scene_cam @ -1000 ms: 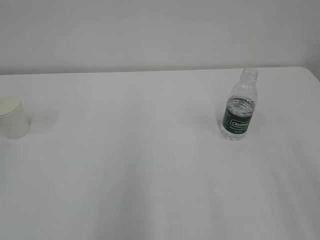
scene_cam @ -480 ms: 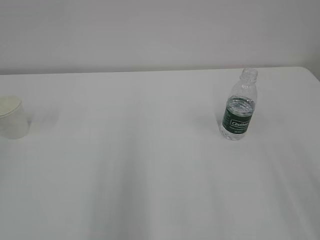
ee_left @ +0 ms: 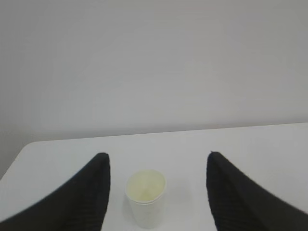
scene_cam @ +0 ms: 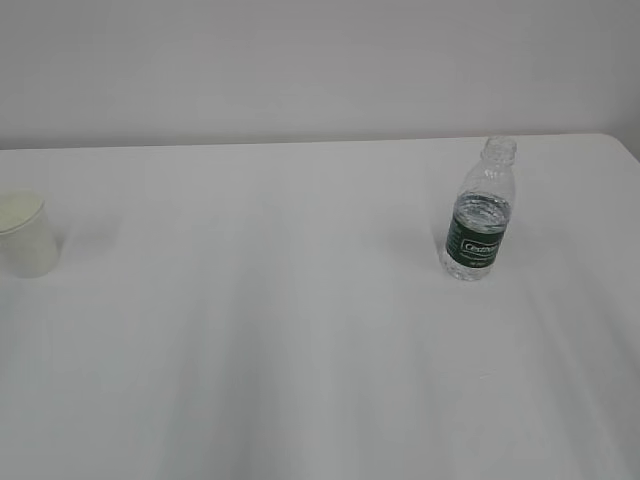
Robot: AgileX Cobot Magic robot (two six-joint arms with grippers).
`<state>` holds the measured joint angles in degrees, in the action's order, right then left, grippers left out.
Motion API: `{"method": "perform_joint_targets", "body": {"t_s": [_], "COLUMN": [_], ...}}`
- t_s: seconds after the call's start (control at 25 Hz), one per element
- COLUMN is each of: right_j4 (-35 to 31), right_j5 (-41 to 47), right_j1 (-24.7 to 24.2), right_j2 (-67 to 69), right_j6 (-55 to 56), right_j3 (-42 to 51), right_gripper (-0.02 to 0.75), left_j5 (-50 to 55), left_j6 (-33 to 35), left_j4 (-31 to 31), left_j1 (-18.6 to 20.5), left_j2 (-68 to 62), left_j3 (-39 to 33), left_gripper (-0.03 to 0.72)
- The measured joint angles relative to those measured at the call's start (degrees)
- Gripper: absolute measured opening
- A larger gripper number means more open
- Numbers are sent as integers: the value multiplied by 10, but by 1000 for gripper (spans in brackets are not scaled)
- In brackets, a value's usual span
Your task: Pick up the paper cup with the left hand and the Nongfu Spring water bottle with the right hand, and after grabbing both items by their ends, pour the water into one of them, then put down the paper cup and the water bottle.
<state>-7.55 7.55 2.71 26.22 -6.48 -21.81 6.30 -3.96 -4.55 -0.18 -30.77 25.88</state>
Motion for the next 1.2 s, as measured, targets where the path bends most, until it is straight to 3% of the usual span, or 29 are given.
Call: {"method": "perform_joint_targets", "body": {"t_s": [0.56,0.88,1.2], "right_j4": [0,-1,-1], "right_j5": [-27,-38,-104], "right_j1": [0,0,0], "right_j2": [70,128,196], "right_j6": [-1,-1,10], "right_j3": [0,0,28], "right_gripper": [554,554,554], "left_j5": [-56,-192,-220], "left_j6": [0,0,0], "left_j4": [16,74,79], "left_j1": [0,0,0], "left_j2": [-98,-149,-164], "left_j3": [-3,-85,-113], "left_gripper": [451,450,450]}}
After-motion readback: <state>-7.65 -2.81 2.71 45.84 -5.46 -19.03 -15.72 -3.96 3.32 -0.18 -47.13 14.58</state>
